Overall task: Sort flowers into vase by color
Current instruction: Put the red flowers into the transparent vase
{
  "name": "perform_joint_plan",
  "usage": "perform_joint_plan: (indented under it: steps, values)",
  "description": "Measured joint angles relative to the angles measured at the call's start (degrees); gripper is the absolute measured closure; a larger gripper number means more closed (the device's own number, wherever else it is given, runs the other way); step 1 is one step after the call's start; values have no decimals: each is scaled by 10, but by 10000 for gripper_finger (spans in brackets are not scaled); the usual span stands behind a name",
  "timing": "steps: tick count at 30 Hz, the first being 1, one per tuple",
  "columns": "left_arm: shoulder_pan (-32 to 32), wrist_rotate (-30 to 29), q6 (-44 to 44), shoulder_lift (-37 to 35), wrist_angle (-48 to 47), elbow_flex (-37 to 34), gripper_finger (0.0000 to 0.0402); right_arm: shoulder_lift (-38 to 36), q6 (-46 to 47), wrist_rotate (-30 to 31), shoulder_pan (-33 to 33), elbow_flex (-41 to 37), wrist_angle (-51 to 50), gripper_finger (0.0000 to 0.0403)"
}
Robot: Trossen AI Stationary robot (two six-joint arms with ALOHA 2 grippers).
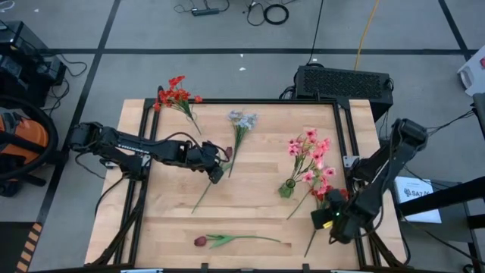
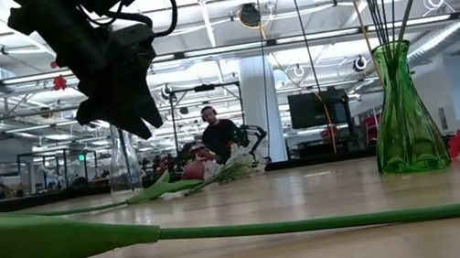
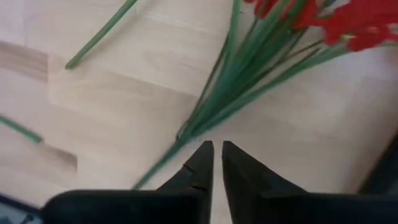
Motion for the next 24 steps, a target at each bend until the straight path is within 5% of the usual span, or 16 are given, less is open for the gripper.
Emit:
perform_joint_plan:
  steps: [15, 20, 24]
  values:
    - [0, 3, 32, 0, 0, 0, 230, 114, 24, -55, -43, 0, 55, 214]
    - [0, 3, 45, 0, 0, 0, 230, 156, 21, -55, -55, 4, 61, 200]
    - [0, 3, 46, 0, 0, 0, 230, 177, 4, -56, -61, 4, 78, 231]
